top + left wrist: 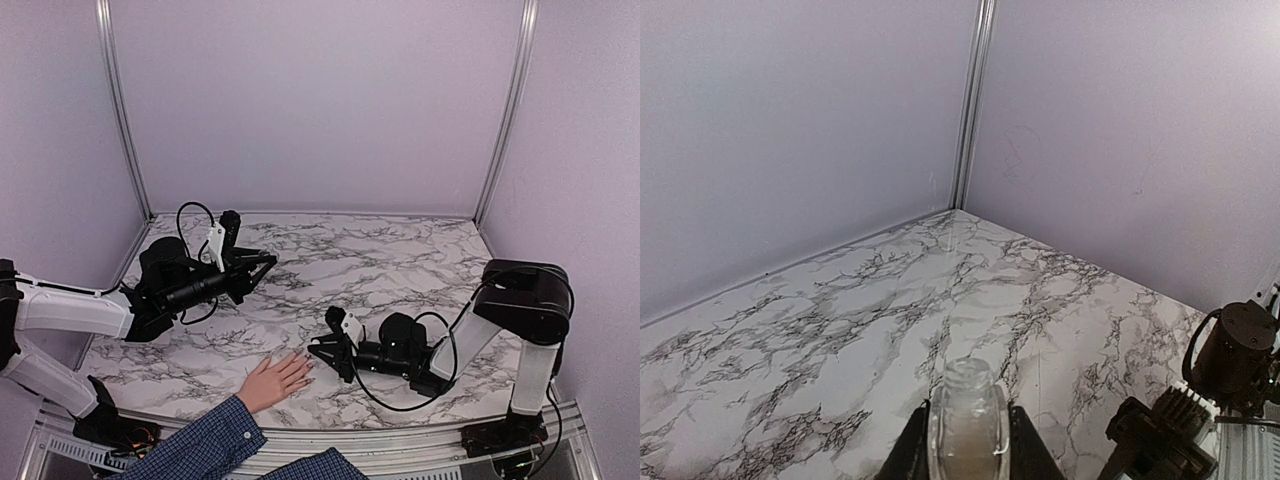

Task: Paint the nails
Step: Paint the hand on the nail.

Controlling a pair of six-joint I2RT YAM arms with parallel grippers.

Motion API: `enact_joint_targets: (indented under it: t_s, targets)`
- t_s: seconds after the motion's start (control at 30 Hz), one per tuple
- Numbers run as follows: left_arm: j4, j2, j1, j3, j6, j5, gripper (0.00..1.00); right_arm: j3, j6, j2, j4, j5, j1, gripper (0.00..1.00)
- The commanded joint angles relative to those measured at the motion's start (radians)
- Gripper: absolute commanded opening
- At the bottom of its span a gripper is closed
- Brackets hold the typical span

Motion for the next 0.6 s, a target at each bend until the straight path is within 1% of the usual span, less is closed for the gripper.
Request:
enact_joint_targets:
  t_s: [0.0,0.57]
  targets:
    - [0.053,-0.028,0.007,0.006,0.003,0.003,0.00,0.025,-0.001,0.017,-0.004,0.004,0.008,0.00]
    - [0.053,-0.029,0.006,0.005,0.003,0.001,0.00,0.029,-0.002,0.017,-0.046,0.043,0.007,0.00]
